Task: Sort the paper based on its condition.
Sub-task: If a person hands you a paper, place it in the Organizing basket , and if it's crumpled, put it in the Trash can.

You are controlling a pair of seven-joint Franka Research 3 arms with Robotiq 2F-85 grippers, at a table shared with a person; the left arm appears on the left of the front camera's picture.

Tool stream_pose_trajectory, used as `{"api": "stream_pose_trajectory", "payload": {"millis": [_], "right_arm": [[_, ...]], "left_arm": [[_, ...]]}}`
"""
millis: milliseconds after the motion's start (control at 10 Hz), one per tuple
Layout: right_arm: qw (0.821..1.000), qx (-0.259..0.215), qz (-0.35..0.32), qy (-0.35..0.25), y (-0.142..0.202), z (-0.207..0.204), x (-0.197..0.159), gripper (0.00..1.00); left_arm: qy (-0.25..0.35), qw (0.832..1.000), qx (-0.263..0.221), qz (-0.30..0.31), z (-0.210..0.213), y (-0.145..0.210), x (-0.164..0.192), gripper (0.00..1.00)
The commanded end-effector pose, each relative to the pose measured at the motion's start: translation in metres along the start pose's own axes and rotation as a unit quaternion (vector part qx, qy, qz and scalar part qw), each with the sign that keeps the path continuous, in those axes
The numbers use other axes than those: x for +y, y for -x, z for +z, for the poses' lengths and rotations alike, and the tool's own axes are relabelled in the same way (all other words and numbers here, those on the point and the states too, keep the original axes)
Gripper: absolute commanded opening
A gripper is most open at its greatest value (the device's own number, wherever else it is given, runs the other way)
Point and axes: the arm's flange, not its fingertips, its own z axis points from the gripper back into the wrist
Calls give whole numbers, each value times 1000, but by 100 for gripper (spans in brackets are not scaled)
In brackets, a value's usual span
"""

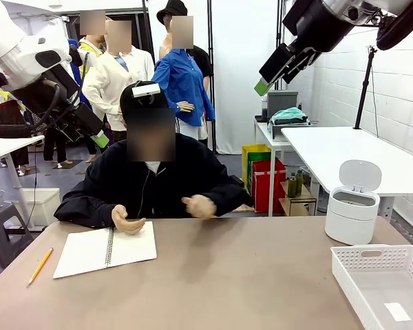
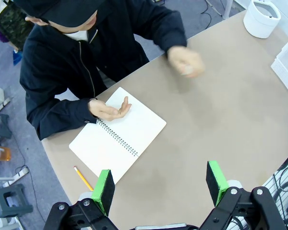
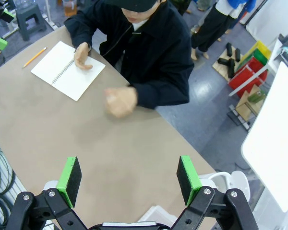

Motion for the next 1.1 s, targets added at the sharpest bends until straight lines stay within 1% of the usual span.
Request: {"api": "stream_pose_trajectory", "payload": {"millis": [0, 1000], "right_arm": [[1000, 0, 0, -1, 0, 0, 0, 100], [1000, 0, 0, 0, 0, 0, 0, 100]], "left_arm": [[-5, 1000, 1, -2, 0, 0, 1, 100], [-5, 1000, 1, -2, 0, 0, 1, 100]]}}
